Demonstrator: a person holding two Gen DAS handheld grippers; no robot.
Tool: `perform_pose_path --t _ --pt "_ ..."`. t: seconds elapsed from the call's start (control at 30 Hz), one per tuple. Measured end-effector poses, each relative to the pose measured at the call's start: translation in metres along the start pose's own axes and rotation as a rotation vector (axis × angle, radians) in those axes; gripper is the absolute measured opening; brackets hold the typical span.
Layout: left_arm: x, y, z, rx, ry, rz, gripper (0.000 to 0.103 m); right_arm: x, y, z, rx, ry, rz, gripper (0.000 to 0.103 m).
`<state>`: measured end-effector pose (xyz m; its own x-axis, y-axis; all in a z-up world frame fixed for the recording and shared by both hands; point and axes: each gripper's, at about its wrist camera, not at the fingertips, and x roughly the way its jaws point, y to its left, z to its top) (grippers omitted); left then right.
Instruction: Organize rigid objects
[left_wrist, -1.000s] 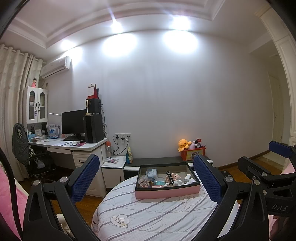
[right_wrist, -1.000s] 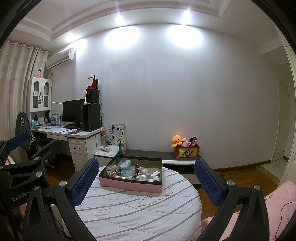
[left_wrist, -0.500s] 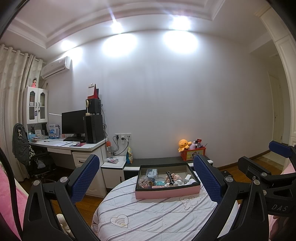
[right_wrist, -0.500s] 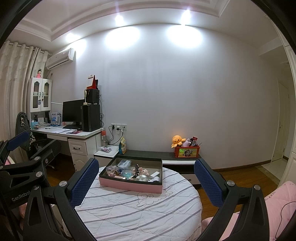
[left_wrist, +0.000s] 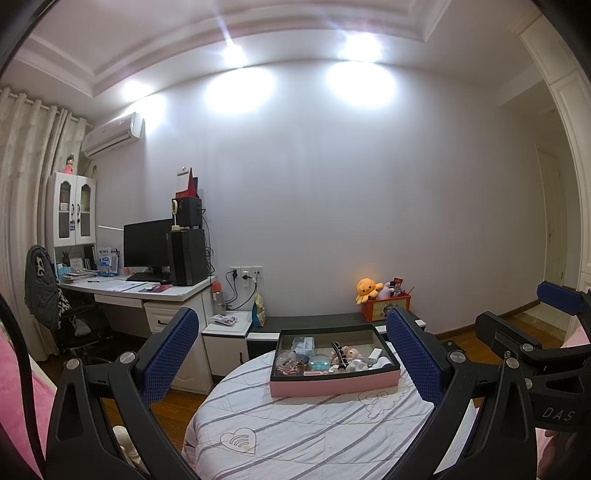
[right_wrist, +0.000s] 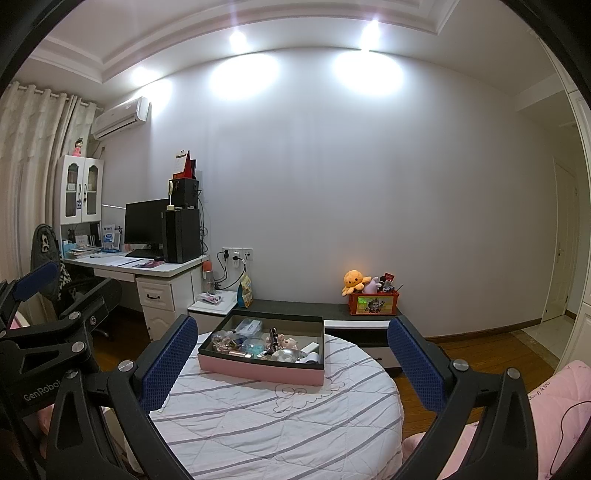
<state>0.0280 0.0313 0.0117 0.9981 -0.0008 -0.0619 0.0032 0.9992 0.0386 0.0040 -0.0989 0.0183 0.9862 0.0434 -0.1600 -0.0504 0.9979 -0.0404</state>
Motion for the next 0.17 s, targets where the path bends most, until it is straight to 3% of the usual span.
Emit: perform_pose_path --t 0.17 --pt "-0.0006 0.0006 0.0009 -0.002 0.002 -0.002 0.103 -0.0002 0.0006 0.0006 0.001 0.001 0.002 0.103"
